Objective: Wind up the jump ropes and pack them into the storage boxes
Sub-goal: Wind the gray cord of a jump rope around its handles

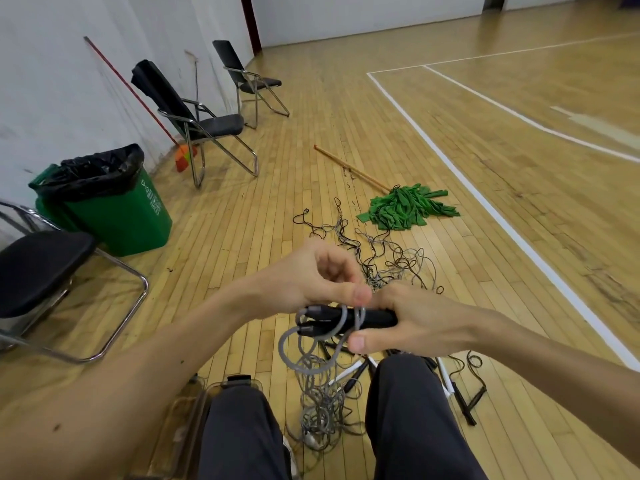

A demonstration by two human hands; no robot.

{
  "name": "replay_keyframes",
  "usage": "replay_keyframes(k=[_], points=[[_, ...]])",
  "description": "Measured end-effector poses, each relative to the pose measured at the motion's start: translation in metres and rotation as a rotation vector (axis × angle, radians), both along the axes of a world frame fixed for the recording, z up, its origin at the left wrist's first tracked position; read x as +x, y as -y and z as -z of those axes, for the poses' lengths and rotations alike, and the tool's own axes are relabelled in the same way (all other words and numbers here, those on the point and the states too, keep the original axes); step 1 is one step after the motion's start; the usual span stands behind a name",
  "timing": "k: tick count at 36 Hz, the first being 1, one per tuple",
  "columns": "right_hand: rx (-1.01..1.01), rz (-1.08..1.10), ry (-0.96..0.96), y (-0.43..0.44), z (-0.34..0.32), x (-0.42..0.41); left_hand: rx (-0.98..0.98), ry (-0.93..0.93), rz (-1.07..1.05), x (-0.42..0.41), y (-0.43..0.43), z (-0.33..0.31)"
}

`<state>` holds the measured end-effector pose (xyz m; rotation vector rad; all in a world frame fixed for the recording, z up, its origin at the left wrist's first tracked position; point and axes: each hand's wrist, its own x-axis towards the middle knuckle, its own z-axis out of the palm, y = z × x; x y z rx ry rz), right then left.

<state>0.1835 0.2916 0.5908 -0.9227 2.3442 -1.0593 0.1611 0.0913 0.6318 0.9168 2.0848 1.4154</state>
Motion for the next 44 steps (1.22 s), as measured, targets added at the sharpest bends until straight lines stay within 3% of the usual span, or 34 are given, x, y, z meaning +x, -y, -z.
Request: replay_keyframes(k=[9,11,16,20,24,36,40,42,44], points=[[-0.212,0.11,0.013,0.003,0.004,-0.004,0.192,0.091,-0.185,-0.003,0.0,0.054],[-0.269,0.136,0.04,0.001,0.004,-0.008,0.197,0.142,-0.151,0.003,0.006,0.058],[-0.271,0.232,0.049,-0.006,0.008,-0.02,0.141,0.148,-0.314,0.009,-0.004,0.05],[-0.299,0.339,0.058,-0.016,0.009,-0.032,0.02,0.17,-0.408,0.012,0.0,0.059],[-0.194,0.451,0.007,-0.026,0.017,-0.04,-0.067,0.182,-0.447,0.014,0.007,0.068],[-0.066,0.725,0.002,-0.022,0.052,-0.066,-0.376,0.147,-0.368,0.019,0.004,0.064],[-0.105,0.777,0.043,-0.024,0.061,-0.075,-0.464,0.283,-0.278,0.018,0.01,0.05],[-0.091,0.798,0.06,-0.027,0.066,-0.079,-0.6,0.215,-0.267,0.019,0.012,0.042],[-0.023,0.799,0.06,-0.028,0.073,-0.08,-0.791,-0.063,-0.28,0.019,0.012,0.031]])
